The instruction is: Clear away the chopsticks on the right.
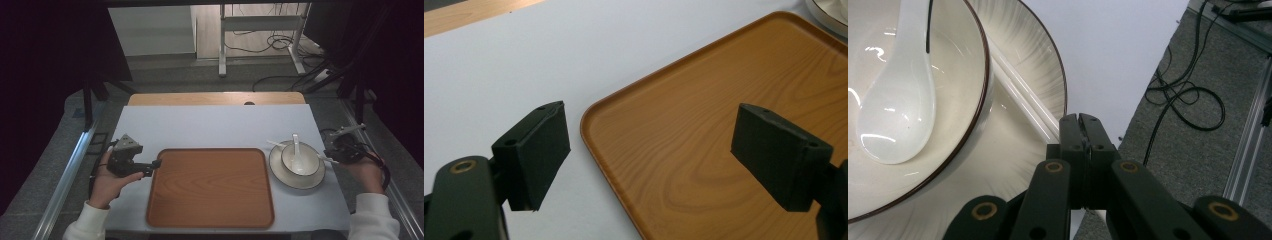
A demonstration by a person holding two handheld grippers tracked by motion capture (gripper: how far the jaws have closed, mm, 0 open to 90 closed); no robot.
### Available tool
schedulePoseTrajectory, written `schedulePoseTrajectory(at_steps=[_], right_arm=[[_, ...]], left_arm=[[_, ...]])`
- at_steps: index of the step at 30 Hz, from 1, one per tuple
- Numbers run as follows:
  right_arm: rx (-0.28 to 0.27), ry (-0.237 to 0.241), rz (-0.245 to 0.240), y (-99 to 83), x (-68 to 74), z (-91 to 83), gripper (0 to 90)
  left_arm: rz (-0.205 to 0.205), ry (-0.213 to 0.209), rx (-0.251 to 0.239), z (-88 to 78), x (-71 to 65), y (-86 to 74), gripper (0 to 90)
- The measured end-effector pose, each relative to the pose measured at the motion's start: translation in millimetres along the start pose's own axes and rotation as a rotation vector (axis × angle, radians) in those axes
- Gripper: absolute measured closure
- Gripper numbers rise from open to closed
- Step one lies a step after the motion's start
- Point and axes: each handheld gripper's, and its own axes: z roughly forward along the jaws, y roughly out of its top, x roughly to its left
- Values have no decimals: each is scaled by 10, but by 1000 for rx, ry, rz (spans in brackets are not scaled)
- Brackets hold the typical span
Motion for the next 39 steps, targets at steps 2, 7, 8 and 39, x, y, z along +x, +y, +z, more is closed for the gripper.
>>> schedulePoseTrajectory(at_steps=[2, 7, 8, 39], right_arm=[[8, 2, 0, -3, 2, 18, 899], [21, 8, 3, -10, 7, 40, 899], [24, 7, 1, -10, 10, 44, 899], [31, 10, 6, -24, -6, 74, 899]], left_arm=[[1, 1, 1, 2, -1, -1, 154], [4, 0, 2, 2, -4, -1, 154], [3, 0, 1, 1, -3, -1, 154], [4, -1, 8, 16, -14, -3, 154]])
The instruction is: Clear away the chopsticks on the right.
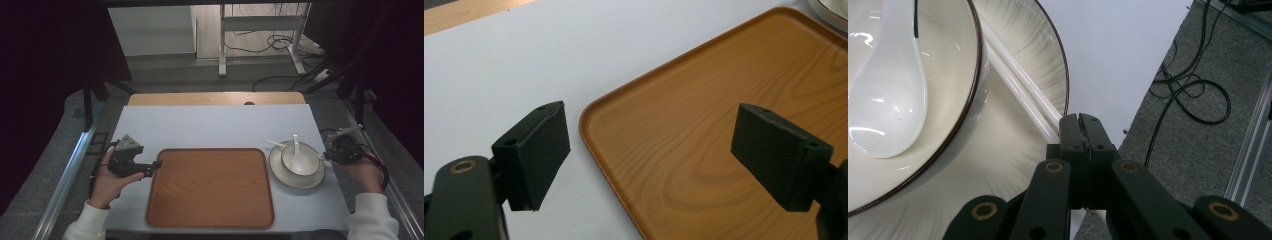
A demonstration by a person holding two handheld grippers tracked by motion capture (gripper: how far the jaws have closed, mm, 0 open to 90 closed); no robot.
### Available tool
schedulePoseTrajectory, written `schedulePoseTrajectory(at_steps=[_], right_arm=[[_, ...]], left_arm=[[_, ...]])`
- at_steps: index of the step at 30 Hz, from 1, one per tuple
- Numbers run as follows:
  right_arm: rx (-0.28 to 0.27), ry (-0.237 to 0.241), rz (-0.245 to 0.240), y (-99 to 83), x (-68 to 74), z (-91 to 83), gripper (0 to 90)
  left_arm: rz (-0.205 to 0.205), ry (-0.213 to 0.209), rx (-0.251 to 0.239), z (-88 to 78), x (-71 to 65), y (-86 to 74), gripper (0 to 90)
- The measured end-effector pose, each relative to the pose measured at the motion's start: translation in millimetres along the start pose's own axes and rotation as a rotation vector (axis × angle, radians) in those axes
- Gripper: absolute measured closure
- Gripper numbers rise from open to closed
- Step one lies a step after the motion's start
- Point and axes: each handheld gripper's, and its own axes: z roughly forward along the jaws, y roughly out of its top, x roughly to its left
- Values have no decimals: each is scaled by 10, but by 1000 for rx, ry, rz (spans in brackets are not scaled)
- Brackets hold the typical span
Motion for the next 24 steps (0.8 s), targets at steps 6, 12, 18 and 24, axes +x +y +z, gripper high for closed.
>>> schedulePoseTrajectory(at_steps=[6, 12, 18, 24], right_arm=[[0, -1, 2, -2, -4, 3, 899], [1, -1, 3, -2, -6, 6, 899], [4, -1, 1, -5, -6, 11, 899], [4, -1, 1, -9, -12, 12, 899]], left_arm=[[3, 1, 1, 3, 0, 0, 154], [4, 1, 3, 5, 3, -2, 154], [3, 1, 1, -1, -1, 0, 154], [5, 1, 4, 5, 2, -2, 154]])
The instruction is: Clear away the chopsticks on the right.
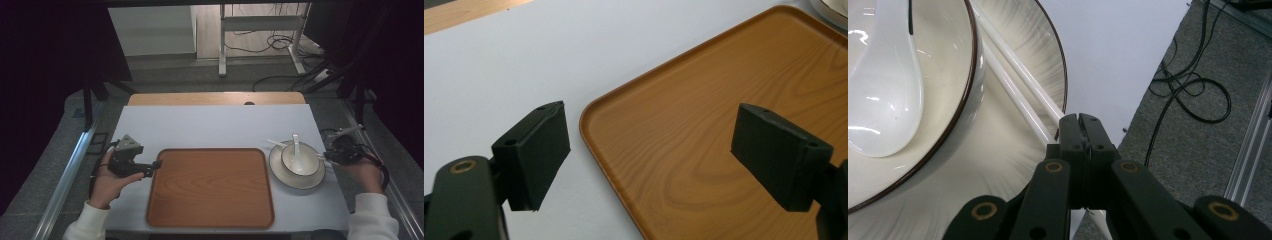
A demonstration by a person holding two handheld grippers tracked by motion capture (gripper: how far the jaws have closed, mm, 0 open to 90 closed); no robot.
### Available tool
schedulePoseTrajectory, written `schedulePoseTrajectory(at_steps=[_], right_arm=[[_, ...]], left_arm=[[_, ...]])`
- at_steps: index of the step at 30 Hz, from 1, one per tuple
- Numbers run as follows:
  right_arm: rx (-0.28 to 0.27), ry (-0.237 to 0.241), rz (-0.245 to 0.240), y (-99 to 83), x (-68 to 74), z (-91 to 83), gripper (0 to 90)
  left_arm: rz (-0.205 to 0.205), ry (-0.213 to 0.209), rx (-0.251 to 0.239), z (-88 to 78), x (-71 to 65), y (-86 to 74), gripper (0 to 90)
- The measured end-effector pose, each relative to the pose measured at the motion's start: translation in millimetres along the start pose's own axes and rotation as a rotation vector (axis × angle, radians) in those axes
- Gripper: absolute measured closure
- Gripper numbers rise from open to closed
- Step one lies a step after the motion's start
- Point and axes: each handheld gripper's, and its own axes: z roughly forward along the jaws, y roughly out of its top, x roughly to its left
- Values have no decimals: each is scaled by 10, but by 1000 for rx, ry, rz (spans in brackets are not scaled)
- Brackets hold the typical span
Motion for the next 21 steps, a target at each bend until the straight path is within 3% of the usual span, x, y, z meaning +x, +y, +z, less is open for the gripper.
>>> schedulePoseTrajectory(at_steps=[16, 21], right_arm=[[0, -2, 1, -2, 0, -4, 888], [-23, -12, -31, 14, -33, -92, 788]], left_arm=[[0, 0, 2, 3, -1, -1, 154], [-8, -1, 0, 3, 1, -4, 154]])
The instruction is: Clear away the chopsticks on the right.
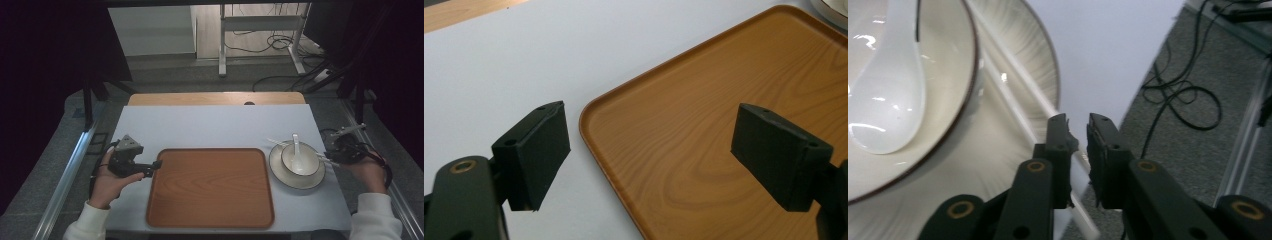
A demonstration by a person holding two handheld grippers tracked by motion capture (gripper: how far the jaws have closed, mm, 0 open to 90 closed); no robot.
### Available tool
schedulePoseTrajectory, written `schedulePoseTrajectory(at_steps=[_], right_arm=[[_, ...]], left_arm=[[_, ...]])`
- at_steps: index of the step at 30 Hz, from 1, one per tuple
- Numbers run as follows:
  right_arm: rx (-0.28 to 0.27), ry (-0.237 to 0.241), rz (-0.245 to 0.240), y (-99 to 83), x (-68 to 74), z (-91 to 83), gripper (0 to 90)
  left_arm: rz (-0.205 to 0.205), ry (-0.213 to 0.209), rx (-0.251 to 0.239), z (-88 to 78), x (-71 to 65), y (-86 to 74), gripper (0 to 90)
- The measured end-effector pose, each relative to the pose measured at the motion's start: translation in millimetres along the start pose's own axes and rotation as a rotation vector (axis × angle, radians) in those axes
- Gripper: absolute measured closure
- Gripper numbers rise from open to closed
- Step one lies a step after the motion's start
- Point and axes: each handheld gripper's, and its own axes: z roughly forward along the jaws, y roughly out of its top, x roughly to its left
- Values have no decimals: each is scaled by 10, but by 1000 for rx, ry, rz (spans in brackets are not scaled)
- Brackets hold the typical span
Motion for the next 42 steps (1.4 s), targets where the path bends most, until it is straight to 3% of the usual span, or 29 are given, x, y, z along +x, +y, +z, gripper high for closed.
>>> schedulePoseTrajectory(at_steps=[3, 5, 9, 15, 29, 42], right_arm=[[-6, -20, -4, -10, -62, -43, 734], [19, -34, -21, -15, -92, -40, 702], [75, -15, -69, -7, -127, -29, 650], [118, 1, -104, 6, -143, 5, 638], [189, 30, -136, 67, -165, 191, 642], [253, 71, -217, 153, -144, 304, 769]], left_arm=[[-1, 1, 1, 2, 0, 0, 154], [-1, 2, 3, 3, -2, 4, 154], [0, 1, 1, 7, -12, 6, 154], [9, -1, 7, 9, -15, 7, 154], [6, -4, 14, 49, -27, 0, 154], [10, -1, 18, 55, -24, -3, 153]])
